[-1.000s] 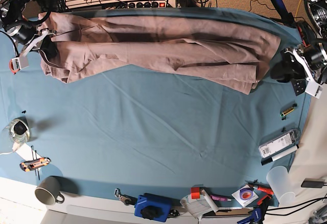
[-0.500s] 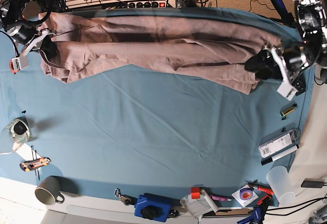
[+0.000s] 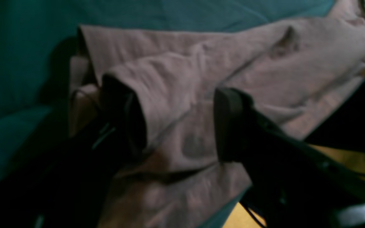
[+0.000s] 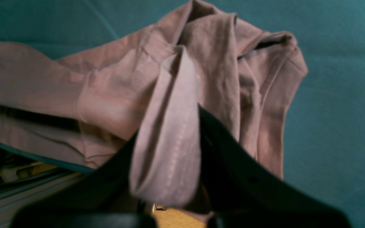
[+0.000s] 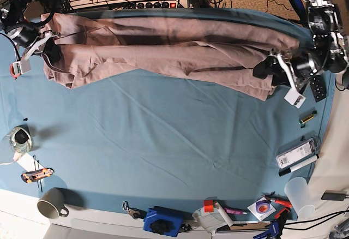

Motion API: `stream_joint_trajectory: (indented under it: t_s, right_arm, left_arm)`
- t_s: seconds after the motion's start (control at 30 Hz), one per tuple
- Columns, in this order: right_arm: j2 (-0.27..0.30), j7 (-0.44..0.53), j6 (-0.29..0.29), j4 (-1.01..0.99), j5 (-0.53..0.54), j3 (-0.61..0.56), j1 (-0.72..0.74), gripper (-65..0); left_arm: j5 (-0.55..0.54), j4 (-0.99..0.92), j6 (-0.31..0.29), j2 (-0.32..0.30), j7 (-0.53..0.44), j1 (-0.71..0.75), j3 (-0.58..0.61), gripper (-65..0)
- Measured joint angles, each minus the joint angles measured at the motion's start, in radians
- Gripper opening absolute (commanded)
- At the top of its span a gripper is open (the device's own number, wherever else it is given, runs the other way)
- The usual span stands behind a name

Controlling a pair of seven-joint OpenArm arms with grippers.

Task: Fold the T-shirt properly
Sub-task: 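Regrasp the folded edge with the left gripper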

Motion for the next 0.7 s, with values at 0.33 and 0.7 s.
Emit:
stream_joint_trajectory:
  t_s: [0.33, 0.7]
  right_arm:
    - [0.0, 0.004, 0.0, 0.0, 0.0, 0.0, 0.002, -65.0]
    - [0.0, 0.103, 0.0, 0.0, -0.169, -0.001, 0.152, -65.0]
  left_arm:
    - [0.021, 0.0, 0.045, 0.019, -0.026, 0.0, 0.0, -65.0]
    - [0.185, -0.001, 0.087, 0.022, -0.14, -0.08, 0.0, -65.0]
